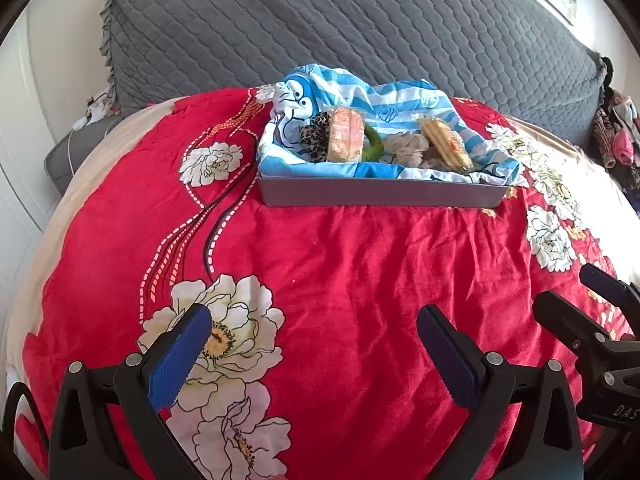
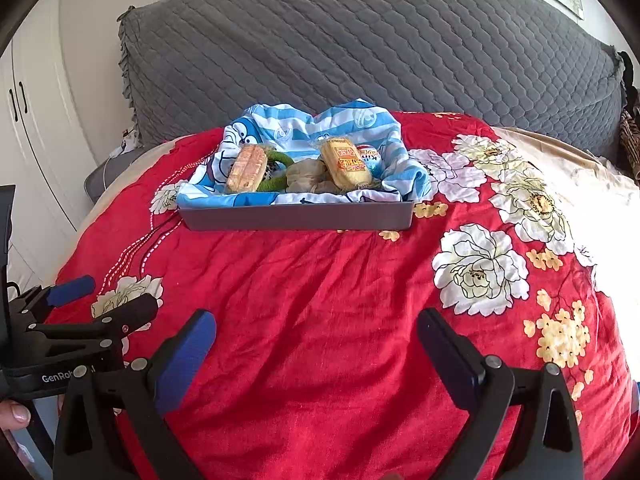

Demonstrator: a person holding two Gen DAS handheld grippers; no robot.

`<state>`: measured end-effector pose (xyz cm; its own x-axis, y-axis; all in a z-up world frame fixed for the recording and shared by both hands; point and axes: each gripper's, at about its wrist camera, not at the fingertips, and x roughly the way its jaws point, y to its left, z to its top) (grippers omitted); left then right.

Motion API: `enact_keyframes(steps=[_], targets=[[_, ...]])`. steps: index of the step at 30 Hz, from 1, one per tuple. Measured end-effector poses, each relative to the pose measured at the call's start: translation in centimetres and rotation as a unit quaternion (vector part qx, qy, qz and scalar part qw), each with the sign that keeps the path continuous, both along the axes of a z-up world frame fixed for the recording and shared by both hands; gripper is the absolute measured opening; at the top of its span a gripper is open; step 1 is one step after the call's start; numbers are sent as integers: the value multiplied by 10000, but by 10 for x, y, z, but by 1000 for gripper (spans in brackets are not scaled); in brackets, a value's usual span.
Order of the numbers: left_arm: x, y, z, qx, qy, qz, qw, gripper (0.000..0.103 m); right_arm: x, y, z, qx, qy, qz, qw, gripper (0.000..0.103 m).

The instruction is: Organize objects

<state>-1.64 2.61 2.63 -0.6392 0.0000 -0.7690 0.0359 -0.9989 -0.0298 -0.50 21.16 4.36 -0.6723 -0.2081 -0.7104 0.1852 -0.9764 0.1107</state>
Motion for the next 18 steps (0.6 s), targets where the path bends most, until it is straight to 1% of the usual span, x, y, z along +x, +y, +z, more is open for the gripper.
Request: enact_keyframes(steps=[18], targets=[[-9, -2, -15, 53, -12, -26, 10000, 102, -4, -2, -13, -27, -110, -14, 9999, 101]])
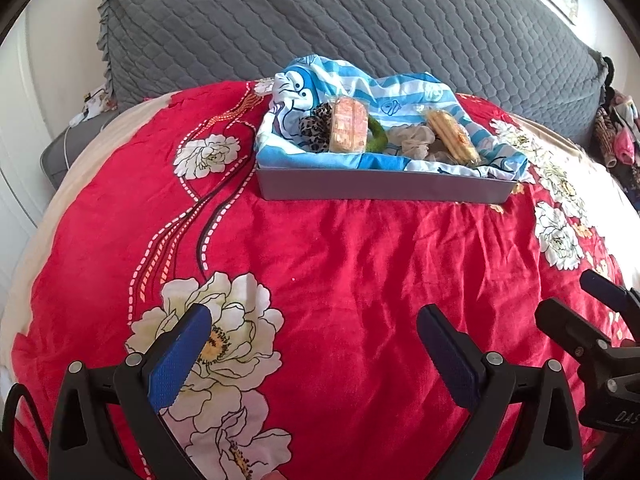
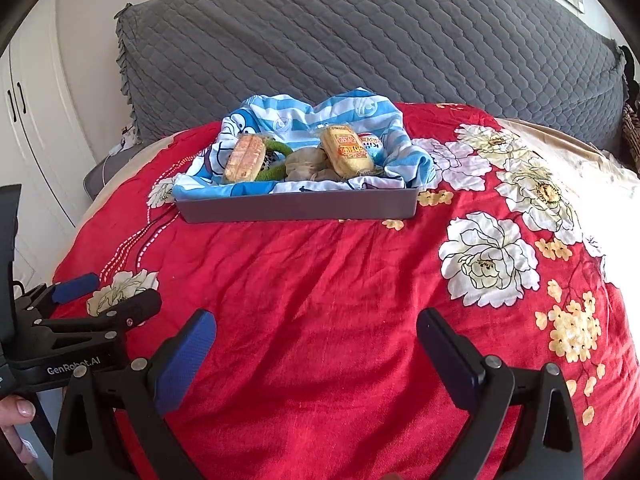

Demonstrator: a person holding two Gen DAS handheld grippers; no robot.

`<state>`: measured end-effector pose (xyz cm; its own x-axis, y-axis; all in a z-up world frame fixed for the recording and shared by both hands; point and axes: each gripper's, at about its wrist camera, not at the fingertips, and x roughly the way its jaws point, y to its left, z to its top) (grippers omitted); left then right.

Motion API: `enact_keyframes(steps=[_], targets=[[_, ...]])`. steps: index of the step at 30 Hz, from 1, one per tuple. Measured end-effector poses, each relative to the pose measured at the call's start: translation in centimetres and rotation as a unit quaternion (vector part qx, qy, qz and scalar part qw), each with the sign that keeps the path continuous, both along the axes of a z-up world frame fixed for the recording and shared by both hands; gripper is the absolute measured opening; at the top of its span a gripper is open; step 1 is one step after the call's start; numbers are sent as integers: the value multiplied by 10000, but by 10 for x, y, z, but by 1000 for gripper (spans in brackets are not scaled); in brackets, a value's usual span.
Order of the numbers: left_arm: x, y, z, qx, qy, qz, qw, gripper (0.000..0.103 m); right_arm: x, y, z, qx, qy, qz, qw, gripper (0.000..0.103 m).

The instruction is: Organize objects

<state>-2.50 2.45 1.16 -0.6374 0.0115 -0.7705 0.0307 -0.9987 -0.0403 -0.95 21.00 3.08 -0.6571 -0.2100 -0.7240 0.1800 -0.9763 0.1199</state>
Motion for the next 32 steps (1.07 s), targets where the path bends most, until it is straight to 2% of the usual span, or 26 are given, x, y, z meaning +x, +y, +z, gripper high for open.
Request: enact_keyframes(steps=[23, 32], targets=[[-6, 3, -17, -42, -152, -57, 9999, 103, -8, -1, -17, 68, -158, -13, 9999, 101], [-7, 6, -15, -202, 19, -97, 9997, 103, -10, -1, -18, 55, -160, -36, 9999, 101]])
